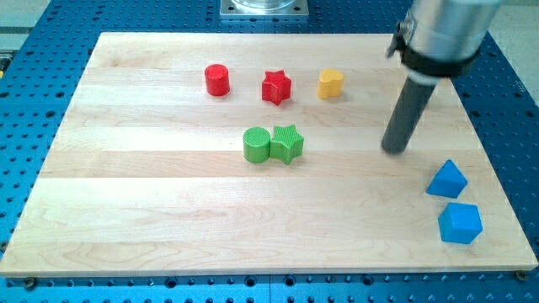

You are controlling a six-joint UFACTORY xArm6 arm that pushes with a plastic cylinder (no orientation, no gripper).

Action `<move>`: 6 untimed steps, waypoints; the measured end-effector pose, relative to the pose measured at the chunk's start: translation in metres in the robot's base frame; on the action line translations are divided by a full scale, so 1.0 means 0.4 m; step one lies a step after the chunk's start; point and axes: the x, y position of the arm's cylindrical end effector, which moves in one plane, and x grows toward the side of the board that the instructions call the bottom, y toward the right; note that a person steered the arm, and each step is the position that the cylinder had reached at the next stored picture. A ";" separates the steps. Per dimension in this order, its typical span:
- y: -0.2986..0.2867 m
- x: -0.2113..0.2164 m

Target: Place the hexagon at the top left of the triangle

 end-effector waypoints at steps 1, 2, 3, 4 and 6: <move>0.197 -0.187; 0.240 -0.284; 0.168 -0.338; 0.132 -0.350; 0.128 -0.202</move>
